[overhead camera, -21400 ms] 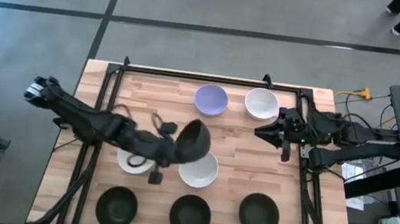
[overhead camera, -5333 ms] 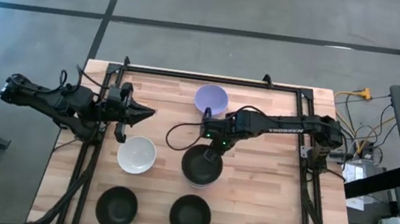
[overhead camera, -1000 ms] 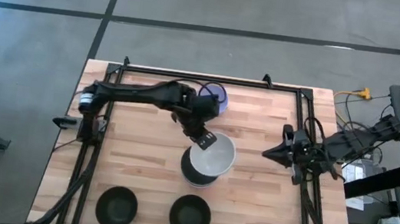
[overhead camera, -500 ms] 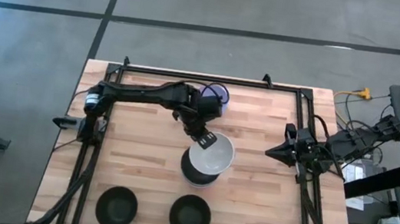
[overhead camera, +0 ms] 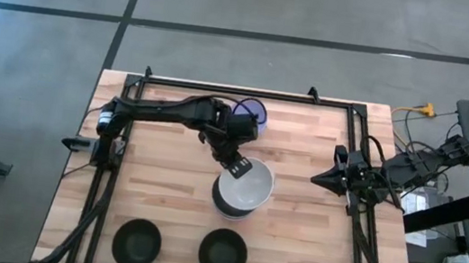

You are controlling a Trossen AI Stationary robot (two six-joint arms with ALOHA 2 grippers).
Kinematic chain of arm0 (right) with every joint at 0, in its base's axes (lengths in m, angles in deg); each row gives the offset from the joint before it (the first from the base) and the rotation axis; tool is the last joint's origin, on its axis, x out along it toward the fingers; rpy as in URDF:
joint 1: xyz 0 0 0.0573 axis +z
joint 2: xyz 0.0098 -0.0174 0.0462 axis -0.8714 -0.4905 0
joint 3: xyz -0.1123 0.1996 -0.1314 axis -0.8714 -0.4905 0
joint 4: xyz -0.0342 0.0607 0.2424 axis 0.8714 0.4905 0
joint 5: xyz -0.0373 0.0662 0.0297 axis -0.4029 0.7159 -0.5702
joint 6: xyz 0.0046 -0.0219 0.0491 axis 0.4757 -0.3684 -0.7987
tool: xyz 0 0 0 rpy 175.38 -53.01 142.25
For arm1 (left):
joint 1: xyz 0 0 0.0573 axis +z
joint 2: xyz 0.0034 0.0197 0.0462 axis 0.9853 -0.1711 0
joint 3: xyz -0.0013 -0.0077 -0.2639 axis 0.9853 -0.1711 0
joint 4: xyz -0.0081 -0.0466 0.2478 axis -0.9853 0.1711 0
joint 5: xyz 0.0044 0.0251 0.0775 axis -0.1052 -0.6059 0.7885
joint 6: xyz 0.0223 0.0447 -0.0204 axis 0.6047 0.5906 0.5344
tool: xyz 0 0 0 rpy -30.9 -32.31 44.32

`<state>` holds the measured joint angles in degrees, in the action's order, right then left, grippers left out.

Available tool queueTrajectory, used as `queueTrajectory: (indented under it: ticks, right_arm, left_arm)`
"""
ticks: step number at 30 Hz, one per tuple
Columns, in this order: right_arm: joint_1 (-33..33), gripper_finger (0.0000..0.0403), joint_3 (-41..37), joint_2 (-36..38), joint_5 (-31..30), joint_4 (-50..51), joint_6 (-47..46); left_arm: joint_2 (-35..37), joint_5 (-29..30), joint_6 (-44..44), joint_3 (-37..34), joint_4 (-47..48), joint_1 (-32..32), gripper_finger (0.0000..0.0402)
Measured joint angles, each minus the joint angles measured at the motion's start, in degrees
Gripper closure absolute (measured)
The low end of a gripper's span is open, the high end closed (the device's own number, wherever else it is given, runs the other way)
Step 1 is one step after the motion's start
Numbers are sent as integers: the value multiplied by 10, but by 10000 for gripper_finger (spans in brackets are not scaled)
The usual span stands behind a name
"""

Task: Nest bowls inside each other
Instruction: Stack the white bowl on top of the top black bowl

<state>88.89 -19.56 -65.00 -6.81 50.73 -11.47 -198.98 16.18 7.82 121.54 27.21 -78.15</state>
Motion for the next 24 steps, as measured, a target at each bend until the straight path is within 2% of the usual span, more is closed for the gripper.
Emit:
queueTrajectory:
  ticks: [24]
  right_arm:
    - [0, 394, 0, -3, 0, 0, -4]
  left_arm:
    - [0, 3, -15, -5, 10, -13, 402]
